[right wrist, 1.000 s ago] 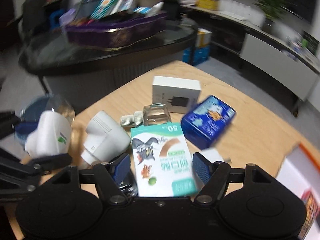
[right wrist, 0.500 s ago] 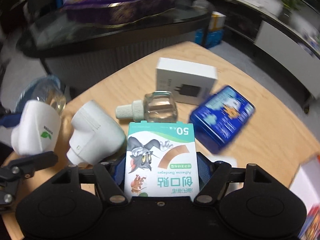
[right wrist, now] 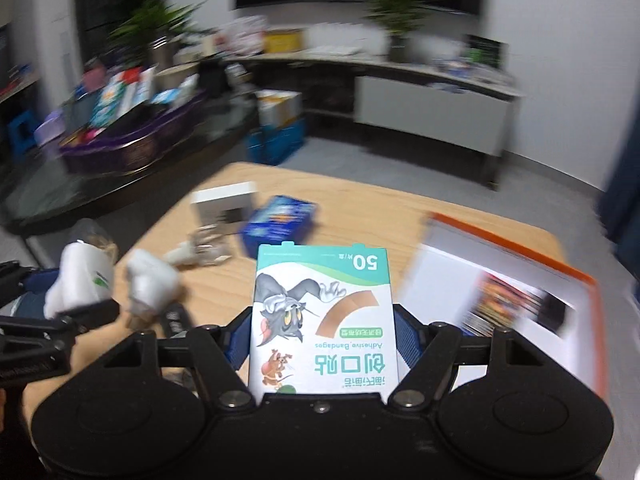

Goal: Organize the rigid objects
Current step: 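Carry the white diffuser and green bandage box with both tools over the tray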

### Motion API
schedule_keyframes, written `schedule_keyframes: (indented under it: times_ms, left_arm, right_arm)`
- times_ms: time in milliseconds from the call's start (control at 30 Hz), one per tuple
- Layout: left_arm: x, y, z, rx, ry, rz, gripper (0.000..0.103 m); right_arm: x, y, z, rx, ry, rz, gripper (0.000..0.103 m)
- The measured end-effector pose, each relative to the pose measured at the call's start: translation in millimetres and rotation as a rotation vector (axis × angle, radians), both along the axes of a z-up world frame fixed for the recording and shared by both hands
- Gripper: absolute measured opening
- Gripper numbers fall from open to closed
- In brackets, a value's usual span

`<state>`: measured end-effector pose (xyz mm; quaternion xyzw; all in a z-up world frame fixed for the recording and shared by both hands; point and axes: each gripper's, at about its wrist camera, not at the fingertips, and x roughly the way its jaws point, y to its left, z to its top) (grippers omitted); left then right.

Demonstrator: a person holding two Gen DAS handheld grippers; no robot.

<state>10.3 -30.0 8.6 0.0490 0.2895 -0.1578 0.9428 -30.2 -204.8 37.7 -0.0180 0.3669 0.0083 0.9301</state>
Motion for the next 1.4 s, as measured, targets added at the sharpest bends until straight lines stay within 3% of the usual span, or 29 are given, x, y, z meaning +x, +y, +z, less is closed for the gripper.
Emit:
schedule_keyframes:
  times_ms: [133,300,433,733,1000,1400]
  left_arm:
    - [-8.7,-35.5,16.5,0.011,-0.055,-0.115,0.067]
    - [-5.6,-81.9,36.9,-0.036,-0.035,-0.235,0.067]
    - [-0.4,-118.4,44.7,-0.066,-0.034,-0.273,0.067]
    - [-3.0,-162.5,51.4,-0.090,-0.057,-0.317,0.067]
    - [-9.0,-165.7,49.0,-0.064,-0.064,-0.304,0.067]
    - [-2.9,-161.7,47.2,-0.036,-0.023,-0.274,0.067]
  right_arm:
    - [-32.2,-32.7,12.8,0.026,-0.041,-0.159,0.084]
    - [-63.9,-70.3,25.1,0.033,-0.074,-0.308,0.084]
    - [-83.3,-95.4,33.0,0.061,-0.111,-0.383,0.084]
    - [-111.0,-125.7,45.5,0.061,-0.169,-0.439,0.084]
    - [-118.8,-141.5,45.1,0.090,-0.170,-0.440,0.084]
    - [-107.4,-130.4,41.4,0.102,-0.135,-0.410,0.084]
